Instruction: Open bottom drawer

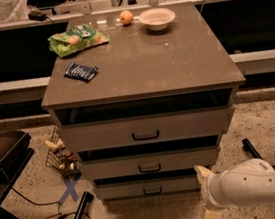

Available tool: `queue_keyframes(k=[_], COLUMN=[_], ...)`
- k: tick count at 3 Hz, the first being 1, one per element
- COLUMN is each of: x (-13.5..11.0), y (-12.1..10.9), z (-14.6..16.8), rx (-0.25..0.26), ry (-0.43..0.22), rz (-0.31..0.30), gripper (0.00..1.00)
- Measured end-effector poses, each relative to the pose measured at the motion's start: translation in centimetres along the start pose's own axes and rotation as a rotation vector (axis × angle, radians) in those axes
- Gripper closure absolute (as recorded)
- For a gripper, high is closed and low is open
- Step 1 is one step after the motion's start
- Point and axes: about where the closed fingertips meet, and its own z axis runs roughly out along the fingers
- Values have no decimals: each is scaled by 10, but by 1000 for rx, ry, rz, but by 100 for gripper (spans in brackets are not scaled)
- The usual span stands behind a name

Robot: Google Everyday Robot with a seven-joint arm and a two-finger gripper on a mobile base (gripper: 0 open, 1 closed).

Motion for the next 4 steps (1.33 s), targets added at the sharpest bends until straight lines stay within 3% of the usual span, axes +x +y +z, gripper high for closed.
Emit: queue_keyframes(k=[1,2,3,4], x=[22,29,29,18], y=[-7,-16,-16,-10], z=[35,39,39,64], rx=[-19,-20,-20,-18], ry=[61,100,99,29], rz=[-15,-30,-29,-15], gripper=[0,0,0,0])
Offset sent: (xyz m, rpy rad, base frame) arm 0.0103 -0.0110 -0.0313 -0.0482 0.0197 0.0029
